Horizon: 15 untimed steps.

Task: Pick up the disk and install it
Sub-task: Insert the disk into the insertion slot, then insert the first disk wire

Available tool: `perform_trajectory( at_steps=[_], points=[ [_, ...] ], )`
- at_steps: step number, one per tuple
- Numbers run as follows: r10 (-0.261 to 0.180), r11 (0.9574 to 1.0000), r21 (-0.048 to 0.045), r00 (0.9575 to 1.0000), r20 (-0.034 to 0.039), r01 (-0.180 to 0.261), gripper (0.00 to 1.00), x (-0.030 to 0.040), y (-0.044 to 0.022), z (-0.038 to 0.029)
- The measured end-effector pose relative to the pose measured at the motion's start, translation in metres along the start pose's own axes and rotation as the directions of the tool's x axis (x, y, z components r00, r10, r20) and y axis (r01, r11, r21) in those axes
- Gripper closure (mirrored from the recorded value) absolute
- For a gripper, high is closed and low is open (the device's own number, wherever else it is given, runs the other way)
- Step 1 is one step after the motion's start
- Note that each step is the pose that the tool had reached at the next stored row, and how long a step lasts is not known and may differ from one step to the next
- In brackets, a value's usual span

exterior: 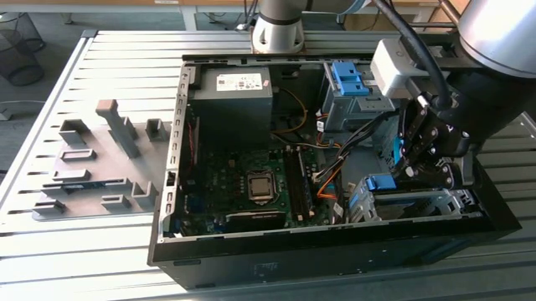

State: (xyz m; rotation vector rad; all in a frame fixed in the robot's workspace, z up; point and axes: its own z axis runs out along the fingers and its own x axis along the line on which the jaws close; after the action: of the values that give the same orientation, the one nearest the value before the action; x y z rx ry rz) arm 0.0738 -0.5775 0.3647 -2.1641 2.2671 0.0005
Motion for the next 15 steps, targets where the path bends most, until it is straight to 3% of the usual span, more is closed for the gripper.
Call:
perform_trajectory(
  at_steps=[15],
  points=[
    [0.0, 1.0, -0.0001, 1.0, 0.0008, 0.0, 0.89, -0.0001, -0.0009, 0.0004]
  ],
)
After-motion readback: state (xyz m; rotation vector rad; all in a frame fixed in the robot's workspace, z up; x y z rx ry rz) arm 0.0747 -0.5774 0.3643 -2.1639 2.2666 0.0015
